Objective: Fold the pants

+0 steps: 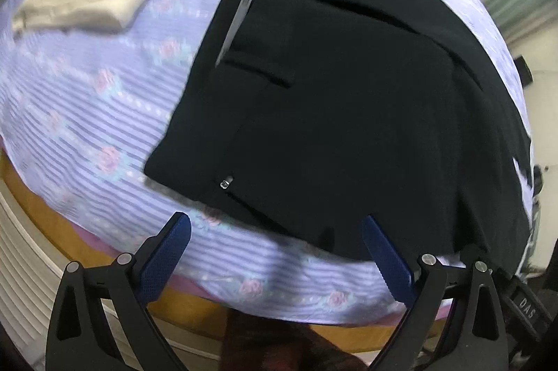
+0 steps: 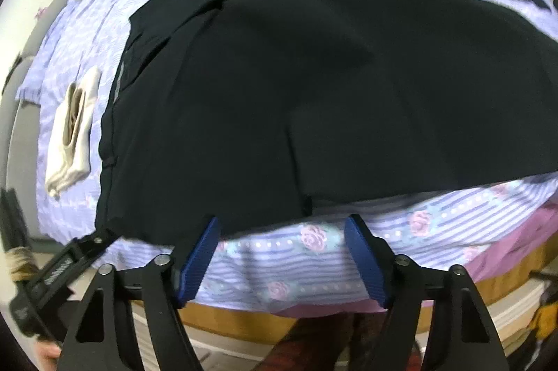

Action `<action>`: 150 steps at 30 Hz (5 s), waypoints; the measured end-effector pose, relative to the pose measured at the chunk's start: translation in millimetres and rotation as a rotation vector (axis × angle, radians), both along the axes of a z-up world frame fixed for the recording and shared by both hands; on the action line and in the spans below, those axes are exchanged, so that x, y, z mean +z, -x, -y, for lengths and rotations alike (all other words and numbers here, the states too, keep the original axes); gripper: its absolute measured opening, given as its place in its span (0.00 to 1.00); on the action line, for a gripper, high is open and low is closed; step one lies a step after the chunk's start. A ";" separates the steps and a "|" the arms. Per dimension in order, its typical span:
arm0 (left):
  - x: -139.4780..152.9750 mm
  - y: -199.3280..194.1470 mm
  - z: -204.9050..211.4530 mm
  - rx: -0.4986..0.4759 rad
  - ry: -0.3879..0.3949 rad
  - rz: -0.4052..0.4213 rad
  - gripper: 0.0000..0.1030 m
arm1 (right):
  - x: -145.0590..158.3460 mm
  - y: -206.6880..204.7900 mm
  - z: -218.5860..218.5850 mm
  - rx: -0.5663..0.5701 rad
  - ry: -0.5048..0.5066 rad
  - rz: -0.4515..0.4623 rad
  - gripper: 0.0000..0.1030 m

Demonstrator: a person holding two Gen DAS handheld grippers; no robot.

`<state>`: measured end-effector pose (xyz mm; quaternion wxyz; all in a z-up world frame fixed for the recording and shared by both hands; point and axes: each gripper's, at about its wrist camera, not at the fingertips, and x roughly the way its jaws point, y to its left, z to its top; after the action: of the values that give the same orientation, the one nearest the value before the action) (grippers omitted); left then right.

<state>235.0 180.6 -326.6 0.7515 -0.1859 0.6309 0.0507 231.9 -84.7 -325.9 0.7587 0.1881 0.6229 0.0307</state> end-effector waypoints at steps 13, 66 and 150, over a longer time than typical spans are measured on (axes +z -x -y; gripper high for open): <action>-26.3 -26.6 -19.6 0.090 0.156 -0.059 0.51 | -9.3 -31.4 9.0 -0.052 -0.013 -0.020 0.51; 43.7 -377.6 1.5 -0.080 -0.159 0.178 0.15 | 52.0 -384.4 27.9 0.197 0.186 0.182 0.22; 96.7 -65.0 360.9 -0.556 -0.006 0.161 0.86 | 75.1 15.9 295.3 0.106 0.379 0.085 0.07</action>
<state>300.0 -180.3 -229.9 0.7849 -0.0070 0.5957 -0.1705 216.0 -380.0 -250.8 0.8035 0.0072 0.5940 -0.0392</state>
